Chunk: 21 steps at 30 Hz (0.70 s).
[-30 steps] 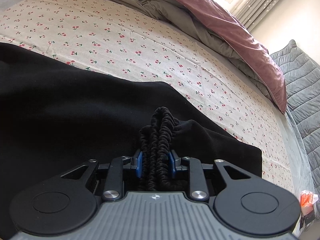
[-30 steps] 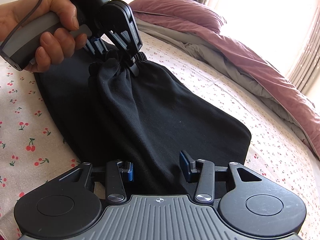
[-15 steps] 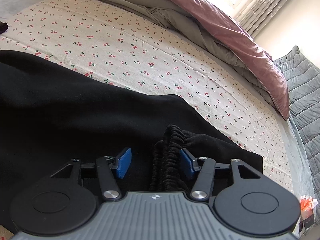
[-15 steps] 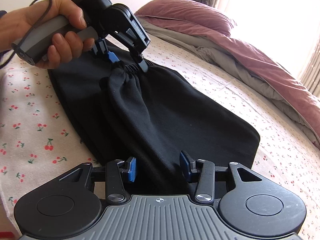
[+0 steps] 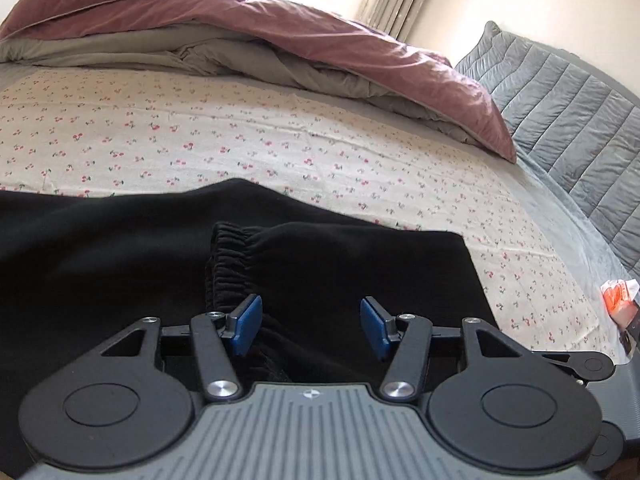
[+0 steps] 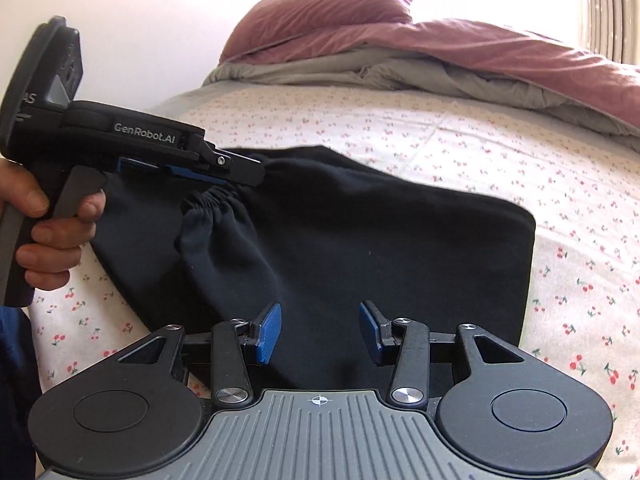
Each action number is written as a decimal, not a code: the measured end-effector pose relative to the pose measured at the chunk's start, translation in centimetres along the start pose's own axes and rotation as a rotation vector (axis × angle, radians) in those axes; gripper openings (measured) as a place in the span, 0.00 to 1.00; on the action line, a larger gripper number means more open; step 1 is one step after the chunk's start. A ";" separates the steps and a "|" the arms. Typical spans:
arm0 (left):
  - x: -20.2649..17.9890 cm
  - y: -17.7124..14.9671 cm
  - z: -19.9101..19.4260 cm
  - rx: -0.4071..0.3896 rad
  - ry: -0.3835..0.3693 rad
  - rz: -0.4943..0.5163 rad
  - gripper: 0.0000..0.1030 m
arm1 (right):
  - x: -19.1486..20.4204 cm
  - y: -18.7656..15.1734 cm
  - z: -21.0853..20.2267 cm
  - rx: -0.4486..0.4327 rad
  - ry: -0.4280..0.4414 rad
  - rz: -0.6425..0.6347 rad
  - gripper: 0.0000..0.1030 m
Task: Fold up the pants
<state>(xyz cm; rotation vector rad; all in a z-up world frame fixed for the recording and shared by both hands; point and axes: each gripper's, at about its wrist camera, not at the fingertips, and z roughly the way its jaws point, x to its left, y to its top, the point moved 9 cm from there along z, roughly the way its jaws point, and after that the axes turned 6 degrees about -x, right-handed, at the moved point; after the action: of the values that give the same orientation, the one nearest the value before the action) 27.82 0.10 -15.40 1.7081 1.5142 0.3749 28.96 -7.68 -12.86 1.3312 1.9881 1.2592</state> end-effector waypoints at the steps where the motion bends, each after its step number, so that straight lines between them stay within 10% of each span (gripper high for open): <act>1: 0.5 -0.7 0.7 0.033 0.023 0.001 0.55 | -0.1 -0.7 0.6 0.039 -0.008 0.012 0.41; 7: 0.3 -0.9 0.3 0.008 0.023 0.064 0.55 | -0.3 -1.8 0.3 0.065 -0.010 0.040 0.42; 12: 2.7 0.1 -1.0 -0.005 -0.020 -0.083 0.55 | -0.1 -1.8 0.4 0.072 -0.011 0.010 0.42; 14: 5.0 0.8 -2.3 -0.036 0.105 -0.102 0.72 | -0.3 -1.7 0.4 0.075 -0.006 0.013 0.42; 21: 16.9 4.9 -10.4 -0.276 0.464 -0.295 0.87 | 0.1 -1.9 0.3 0.073 -0.014 -0.017 0.42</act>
<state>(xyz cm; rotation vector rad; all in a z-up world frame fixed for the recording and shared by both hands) 28.06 19.82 -10.06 1.2081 1.9097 0.8218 28.21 -7.70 -14.62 1.3500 2.0492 1.1765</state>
